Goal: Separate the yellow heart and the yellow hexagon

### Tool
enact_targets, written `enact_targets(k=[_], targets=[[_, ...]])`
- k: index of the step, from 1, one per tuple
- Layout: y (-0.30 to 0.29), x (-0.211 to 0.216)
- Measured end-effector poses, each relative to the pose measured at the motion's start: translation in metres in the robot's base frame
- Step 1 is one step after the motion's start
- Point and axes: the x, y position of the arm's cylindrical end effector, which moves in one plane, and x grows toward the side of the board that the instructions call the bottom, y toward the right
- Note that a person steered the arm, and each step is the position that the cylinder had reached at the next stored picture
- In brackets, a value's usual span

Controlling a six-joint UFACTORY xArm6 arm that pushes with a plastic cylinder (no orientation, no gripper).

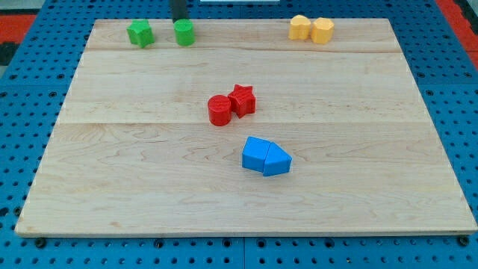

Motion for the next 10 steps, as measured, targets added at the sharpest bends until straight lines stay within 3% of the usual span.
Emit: enact_targets(k=[2,5,6,10], targets=[[0.063,0.019],[0.136,0.002],[0.22,0.002],[0.284,0.007]])
